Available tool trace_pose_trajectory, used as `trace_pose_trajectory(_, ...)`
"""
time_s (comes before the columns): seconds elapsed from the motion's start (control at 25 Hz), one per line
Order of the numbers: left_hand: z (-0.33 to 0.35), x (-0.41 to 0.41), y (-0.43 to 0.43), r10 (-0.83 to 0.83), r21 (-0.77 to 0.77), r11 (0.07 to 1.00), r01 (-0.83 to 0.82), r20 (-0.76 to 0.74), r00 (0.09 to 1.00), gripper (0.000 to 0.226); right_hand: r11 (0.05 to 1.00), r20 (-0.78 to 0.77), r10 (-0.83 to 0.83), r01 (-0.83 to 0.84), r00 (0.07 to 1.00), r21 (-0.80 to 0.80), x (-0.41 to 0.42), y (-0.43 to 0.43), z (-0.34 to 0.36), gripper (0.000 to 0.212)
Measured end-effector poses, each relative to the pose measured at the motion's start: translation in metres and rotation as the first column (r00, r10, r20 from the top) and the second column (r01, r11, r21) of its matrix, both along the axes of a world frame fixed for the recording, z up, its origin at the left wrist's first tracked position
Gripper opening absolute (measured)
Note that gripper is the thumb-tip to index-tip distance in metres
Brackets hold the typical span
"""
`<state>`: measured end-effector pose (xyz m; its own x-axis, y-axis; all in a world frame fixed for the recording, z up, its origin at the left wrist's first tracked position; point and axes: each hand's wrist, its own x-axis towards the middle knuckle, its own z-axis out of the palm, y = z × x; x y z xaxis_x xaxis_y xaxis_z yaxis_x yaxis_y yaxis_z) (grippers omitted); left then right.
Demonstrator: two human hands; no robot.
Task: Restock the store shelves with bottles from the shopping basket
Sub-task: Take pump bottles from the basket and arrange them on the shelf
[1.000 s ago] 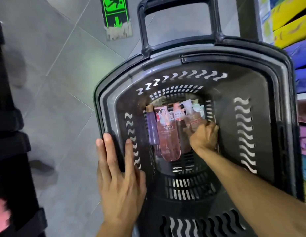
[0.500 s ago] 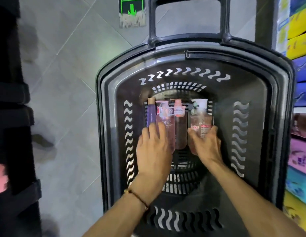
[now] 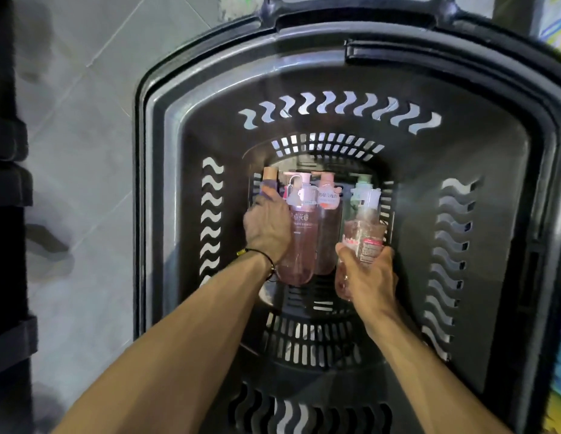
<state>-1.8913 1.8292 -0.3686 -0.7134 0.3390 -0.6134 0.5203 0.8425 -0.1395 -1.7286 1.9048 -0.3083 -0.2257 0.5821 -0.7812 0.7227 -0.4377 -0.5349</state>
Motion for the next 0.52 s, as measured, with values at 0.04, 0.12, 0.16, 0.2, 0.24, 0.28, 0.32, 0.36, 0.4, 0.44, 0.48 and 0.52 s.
trace_pose_trajectory(0.04,-0.001,-0.004,0.001,0.003,0.000,1.000,-0.003,0.002,1.000,0.048,1.000,-0.007,0.005,-0.005,1.000,0.002,0.002,0.000,-0.003,0.041)
trace_pose_trajectory(0.12,-0.005,-0.009,0.002,0.021,0.003,1.000,-0.021,-0.008,1.000,0.042,1.000,-0.012,0.020,-0.020,1.000,0.011,0.003,-0.001,-0.005,0.041)
trace_pose_trajectory(0.16,-0.007,-0.008,0.003,0.040,0.013,0.999,-0.040,-0.021,0.999,0.039,1.000,-0.009,0.016,-0.016,1.000,0.017,0.002,-0.001,-0.005,0.041)
trace_pose_trajectory(0.2,-0.008,-0.005,0.003,0.057,0.021,0.998,-0.057,-0.037,0.998,0.037,1.000,-0.006,0.012,-0.012,1.000,0.019,0.003,-0.001,-0.007,0.042)
trace_pose_trajectory(0.24,-0.010,-0.002,0.003,0.070,0.032,0.997,-0.068,-0.062,0.996,0.035,1.000,0.006,0.014,-0.014,1.000,0.027,0.001,0.000,-0.007,0.042)
trace_pose_trajectory(0.28,-0.011,0.002,0.003,0.084,0.045,0.996,-0.080,-0.078,0.993,0.033,0.999,0.015,0.017,-0.017,1.000,0.028,0.002,0.000,-0.008,0.043)
trace_pose_trajectory(0.32,-0.012,0.005,0.002,0.094,0.055,0.994,-0.089,-0.093,0.991,0.033,0.999,0.028,0.016,-0.017,0.999,0.032,0.001,0.000,-0.008,0.043)
trace_pose_trajectory(0.36,-0.012,0.007,0.000,0.102,0.069,0.993,-0.095,-0.110,0.989,0.032,0.999,0.035,0.019,-0.020,0.999,0.029,0.003,0.000,-0.010,0.044)
trace_pose_trajectory(0.4,-0.012,0.009,-0.003,0.102,0.080,0.992,-0.092,-0.127,0.987,0.032,0.999,0.046,0.023,-0.024,0.999,0.025,0.002,0.000,-0.009,0.044)
trace_pose_trajectory(0.44,-0.013,0.012,-0.005,0.097,0.092,0.992,-0.085,-0.140,0.985,0.030,1.000,0.051,0.020,-0.021,0.999,0.016,0.002,0.000,-0.009,0.043)
trace_pose_trajectory(0.48,-0.013,0.015,-0.007,0.094,0.095,0.992,-0.081,-0.141,0.985,0.028,1.000,0.054,0.014,-0.015,0.998,0.017,0.002,-0.001,-0.007,0.045)
trace_pose_trajectory(0.52,-0.008,0.017,-0.007,0.113,0.101,0.990,-0.100,-0.128,0.985,0.025,1.000,0.051,0.014,-0.015,0.999,0.018,0.002,-0.001,-0.008,0.048)
